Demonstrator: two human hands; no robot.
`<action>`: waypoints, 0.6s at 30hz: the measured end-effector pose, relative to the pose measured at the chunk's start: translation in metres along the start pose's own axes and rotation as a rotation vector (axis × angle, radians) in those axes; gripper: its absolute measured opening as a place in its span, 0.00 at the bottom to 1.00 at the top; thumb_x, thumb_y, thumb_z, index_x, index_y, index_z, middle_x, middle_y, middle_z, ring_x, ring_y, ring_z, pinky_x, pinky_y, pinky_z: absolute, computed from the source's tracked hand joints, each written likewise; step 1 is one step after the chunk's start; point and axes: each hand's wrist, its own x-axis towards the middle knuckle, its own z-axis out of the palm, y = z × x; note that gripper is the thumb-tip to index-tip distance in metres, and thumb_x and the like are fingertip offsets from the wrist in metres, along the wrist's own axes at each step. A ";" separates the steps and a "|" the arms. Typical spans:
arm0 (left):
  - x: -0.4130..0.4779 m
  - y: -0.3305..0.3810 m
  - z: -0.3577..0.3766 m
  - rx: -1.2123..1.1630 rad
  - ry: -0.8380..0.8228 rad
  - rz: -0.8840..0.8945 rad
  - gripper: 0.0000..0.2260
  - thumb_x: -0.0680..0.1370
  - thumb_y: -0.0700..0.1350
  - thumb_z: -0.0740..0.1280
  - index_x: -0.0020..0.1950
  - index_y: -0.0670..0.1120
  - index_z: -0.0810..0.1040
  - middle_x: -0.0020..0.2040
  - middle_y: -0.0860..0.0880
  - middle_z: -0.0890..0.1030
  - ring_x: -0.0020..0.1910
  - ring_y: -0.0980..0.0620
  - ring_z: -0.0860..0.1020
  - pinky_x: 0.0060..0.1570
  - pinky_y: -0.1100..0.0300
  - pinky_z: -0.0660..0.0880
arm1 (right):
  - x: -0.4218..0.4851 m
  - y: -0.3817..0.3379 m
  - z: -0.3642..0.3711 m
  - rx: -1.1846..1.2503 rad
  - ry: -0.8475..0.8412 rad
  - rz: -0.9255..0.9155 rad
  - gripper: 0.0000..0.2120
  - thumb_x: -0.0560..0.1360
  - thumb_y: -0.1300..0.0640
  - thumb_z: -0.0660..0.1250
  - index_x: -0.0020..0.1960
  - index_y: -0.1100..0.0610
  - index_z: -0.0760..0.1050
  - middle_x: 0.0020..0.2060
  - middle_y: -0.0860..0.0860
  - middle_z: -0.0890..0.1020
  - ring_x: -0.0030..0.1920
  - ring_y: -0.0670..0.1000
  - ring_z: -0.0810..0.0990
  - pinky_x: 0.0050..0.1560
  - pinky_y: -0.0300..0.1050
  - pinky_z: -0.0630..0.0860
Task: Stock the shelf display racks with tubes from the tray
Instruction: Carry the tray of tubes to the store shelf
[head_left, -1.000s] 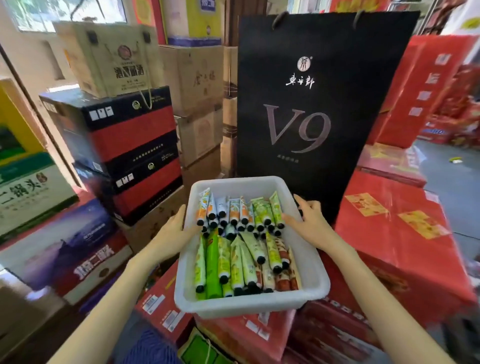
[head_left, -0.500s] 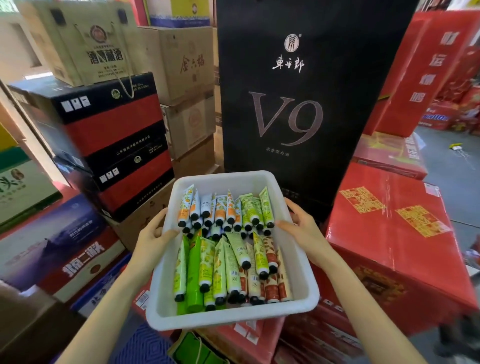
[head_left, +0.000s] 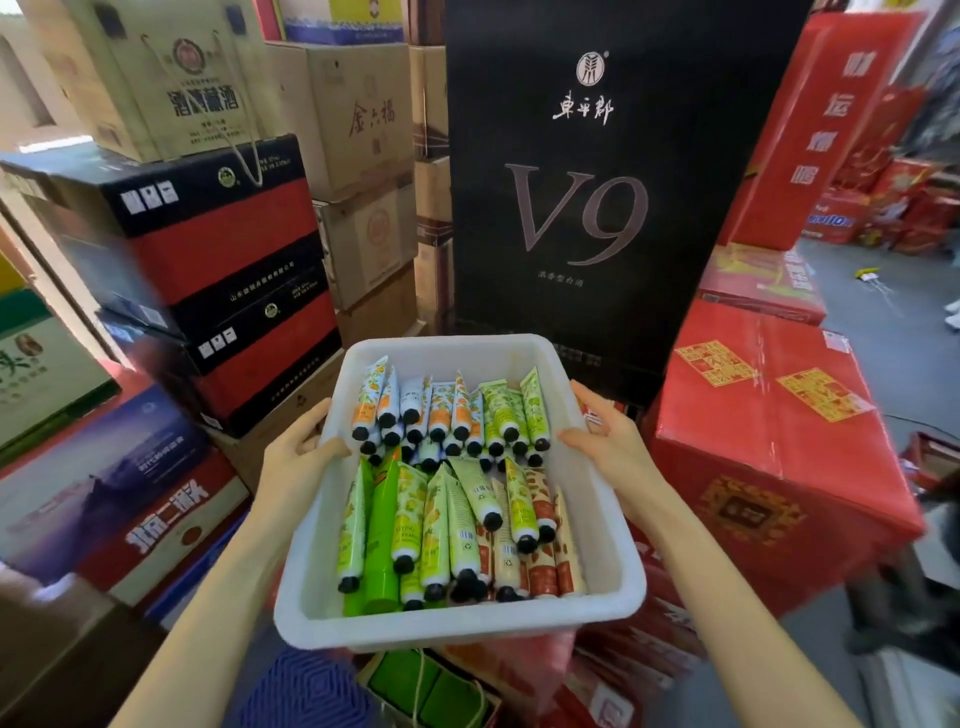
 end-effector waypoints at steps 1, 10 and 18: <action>-0.002 0.000 -0.007 -0.016 -0.016 0.001 0.25 0.73 0.33 0.65 0.68 0.49 0.72 0.60 0.46 0.78 0.54 0.48 0.76 0.47 0.58 0.72 | -0.006 0.000 0.005 -0.007 0.019 -0.001 0.28 0.74 0.70 0.63 0.70 0.50 0.65 0.52 0.44 0.78 0.43 0.39 0.78 0.35 0.30 0.76; -0.028 -0.005 -0.091 -0.108 -0.237 0.026 0.28 0.71 0.37 0.68 0.68 0.56 0.71 0.51 0.55 0.82 0.43 0.48 0.81 0.39 0.54 0.76 | -0.084 -0.007 0.066 -0.034 0.192 0.026 0.28 0.74 0.71 0.63 0.70 0.51 0.67 0.54 0.44 0.76 0.37 0.32 0.79 0.35 0.31 0.76; -0.039 -0.010 -0.106 -0.003 -0.541 0.047 0.28 0.73 0.34 0.67 0.69 0.55 0.68 0.45 0.57 0.83 0.39 0.58 0.82 0.36 0.61 0.77 | -0.173 0.002 0.091 0.120 0.386 0.147 0.26 0.75 0.69 0.63 0.67 0.45 0.69 0.44 0.48 0.83 0.39 0.48 0.84 0.39 0.46 0.80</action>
